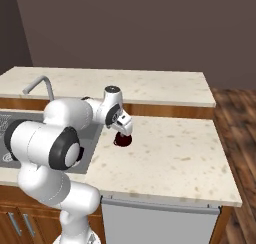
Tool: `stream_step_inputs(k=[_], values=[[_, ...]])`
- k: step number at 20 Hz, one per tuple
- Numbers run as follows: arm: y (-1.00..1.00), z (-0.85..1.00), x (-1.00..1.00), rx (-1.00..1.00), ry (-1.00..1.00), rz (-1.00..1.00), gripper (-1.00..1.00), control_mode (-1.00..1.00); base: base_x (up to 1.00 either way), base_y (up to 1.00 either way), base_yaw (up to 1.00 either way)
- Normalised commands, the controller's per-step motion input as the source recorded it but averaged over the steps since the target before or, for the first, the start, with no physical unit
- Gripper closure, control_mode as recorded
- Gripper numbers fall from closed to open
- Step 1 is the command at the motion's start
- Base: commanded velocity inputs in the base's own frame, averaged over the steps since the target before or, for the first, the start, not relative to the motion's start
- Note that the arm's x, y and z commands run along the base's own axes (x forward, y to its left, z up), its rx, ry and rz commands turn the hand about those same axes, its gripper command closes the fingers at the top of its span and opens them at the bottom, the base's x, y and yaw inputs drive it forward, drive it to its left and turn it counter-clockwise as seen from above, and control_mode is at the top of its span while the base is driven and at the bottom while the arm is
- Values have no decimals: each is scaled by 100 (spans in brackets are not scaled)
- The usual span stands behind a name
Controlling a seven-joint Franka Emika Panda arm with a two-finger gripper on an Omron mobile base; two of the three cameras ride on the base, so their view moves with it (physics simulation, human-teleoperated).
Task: Clear the mugs and bowl far away from the sink.
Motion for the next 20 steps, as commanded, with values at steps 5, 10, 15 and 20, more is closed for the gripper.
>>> stream_step_inputs(k=[5, 10, 15, 20], values=[[0, -18, 0, 0, 0, 0, -100, -100, 0, 0, 0], [0, -16, 0, 0, 0, 0, -100, -100, 0, 0, 0], [0, -12, 0, 0, 0, 0, -100, -100, 0, 0, 0], [2, -7, 0, 0, 0, 0, -100, -100, 0, 0, 0]])
